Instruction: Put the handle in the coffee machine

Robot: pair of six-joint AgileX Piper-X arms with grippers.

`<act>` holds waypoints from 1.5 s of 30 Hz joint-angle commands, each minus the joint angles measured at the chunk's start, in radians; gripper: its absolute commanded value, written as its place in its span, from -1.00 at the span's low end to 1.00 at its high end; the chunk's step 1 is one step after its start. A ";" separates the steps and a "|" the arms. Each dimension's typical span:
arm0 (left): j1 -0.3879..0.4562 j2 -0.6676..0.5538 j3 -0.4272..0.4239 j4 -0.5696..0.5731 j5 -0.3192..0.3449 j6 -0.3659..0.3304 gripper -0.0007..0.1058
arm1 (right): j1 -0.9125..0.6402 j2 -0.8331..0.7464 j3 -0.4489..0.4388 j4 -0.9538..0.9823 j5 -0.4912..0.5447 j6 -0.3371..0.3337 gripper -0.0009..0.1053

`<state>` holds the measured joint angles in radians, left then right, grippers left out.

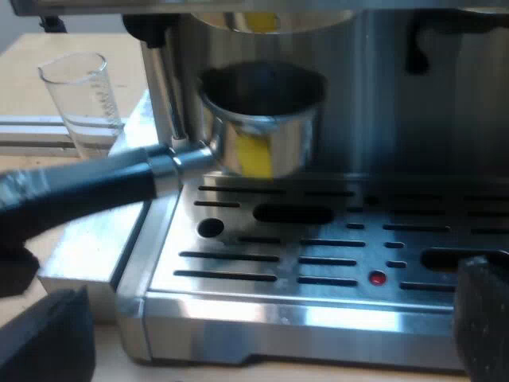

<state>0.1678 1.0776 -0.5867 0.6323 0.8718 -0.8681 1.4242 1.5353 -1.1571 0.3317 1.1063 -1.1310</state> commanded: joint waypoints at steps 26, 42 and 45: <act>-0.001 0.062 -0.024 -0.138 0.126 0.003 -0.98 | -0.002 0.090 0.000 -0.153 0.148 -0.089 0.75; -0.030 0.101 -0.107 -0.138 0.129 -0.025 -0.98 | -0.002 0.092 0.000 -0.243 0.146 -0.198 0.75; -0.057 0.101 -0.109 -0.136 0.125 -0.025 -0.98 | -0.002 0.092 0.000 -0.243 0.146 -0.198 0.75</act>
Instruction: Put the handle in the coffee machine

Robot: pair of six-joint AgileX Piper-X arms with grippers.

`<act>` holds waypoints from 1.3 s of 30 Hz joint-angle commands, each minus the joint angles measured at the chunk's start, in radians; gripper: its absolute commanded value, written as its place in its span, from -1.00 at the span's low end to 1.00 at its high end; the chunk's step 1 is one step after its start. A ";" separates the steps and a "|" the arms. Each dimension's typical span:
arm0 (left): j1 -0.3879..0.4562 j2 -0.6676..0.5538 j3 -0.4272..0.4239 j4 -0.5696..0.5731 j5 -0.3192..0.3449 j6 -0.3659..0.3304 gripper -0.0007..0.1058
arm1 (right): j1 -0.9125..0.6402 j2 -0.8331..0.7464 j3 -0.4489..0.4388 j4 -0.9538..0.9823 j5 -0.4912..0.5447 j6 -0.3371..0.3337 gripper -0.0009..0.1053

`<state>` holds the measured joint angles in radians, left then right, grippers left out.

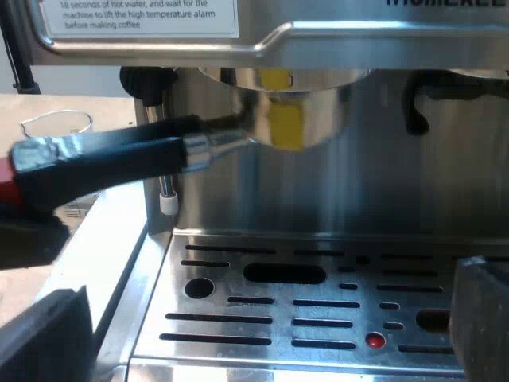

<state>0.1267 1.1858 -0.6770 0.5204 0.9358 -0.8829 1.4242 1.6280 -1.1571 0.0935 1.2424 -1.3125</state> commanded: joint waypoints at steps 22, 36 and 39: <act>-0.011 -0.007 -0.031 -0.098 0.047 -0.093 -0.98 | -0.002 -0.001 0.000 -0.005 0.010 -0.016 0.75; -0.011 -0.039 -0.033 -0.069 0.051 -0.115 -0.98 | -0.002 -0.001 0.000 0.002 0.010 -0.016 0.75; -0.011 -0.043 -0.033 -0.069 0.049 -0.115 -0.98 | -0.002 -0.001 0.000 0.002 0.010 -0.016 0.75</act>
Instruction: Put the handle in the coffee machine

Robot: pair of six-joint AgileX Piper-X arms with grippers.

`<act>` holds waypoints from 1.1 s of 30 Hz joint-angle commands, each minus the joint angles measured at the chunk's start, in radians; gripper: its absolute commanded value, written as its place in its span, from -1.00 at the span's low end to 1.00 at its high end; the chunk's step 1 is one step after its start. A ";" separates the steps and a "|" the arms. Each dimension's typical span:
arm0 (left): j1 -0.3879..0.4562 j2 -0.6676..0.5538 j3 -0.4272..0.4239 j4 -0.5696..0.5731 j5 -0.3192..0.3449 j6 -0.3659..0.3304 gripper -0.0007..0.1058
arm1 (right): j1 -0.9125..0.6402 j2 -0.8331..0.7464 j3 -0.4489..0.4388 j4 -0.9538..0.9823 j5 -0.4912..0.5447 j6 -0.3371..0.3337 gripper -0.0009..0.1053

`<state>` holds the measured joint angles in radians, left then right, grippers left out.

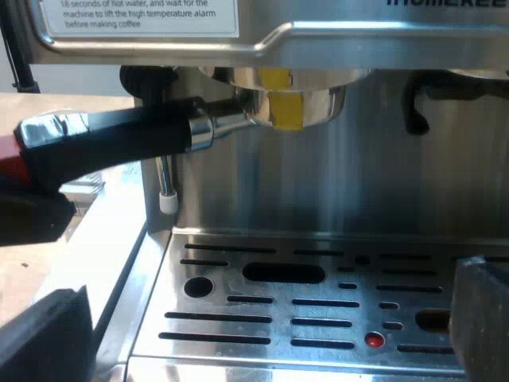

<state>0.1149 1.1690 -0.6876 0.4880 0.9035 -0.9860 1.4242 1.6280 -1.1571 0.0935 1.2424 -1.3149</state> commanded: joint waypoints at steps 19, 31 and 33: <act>0.001 -0.043 -0.070 -0.037 0.157 -0.089 -0.98 | -0.002 -0.001 0.000 0.002 0.010 -0.014 0.75; 0.001 -0.043 -0.078 0.008 0.173 -0.087 -0.98 | -0.081 -0.001 0.000 0.002 -0.123 -0.053 0.04; 0.001 -0.043 -0.078 0.008 0.173 -0.087 -0.98 | -0.102 -0.001 0.000 0.002 -0.161 -0.053 -0.08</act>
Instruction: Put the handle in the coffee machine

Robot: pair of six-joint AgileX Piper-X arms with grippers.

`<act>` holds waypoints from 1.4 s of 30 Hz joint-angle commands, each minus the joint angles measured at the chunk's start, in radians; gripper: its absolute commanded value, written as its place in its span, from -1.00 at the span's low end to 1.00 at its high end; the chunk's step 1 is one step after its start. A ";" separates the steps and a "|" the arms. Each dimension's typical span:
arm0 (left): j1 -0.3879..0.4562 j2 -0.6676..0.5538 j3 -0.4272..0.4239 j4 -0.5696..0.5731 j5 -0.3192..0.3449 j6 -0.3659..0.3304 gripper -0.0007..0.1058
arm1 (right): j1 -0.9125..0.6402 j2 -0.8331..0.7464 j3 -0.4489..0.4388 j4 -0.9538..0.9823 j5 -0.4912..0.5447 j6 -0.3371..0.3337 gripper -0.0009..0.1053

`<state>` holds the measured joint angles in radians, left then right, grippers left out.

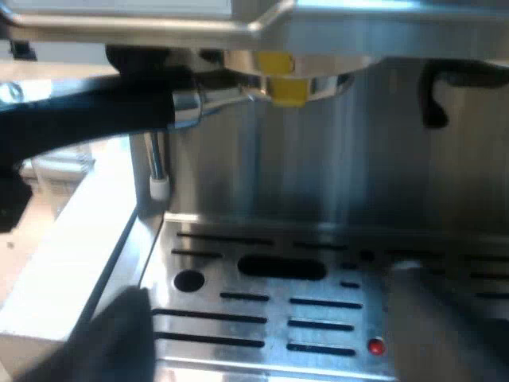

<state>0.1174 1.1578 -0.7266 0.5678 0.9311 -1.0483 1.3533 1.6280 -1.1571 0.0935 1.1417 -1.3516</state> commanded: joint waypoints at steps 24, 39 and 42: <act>0.026 -0.032 -0.041 -0.167 0.113 -0.025 -0.98 | -0.246 0.117 0.043 -0.144 -0.263 -0.131 -0.15; 0.026 -0.032 -0.041 -0.162 0.113 -0.025 -0.98 | -0.353 0.181 0.156 -0.664 -0.468 -0.390 -0.43; 0.026 -0.032 -0.041 -0.162 0.113 -0.028 -0.98 | -0.359 0.226 0.156 -0.806 -0.474 -0.406 -0.56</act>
<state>0.1367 1.1553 -0.7266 0.5305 0.9296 -1.0366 0.9996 1.8518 -1.0014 -0.6477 0.6771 -1.7343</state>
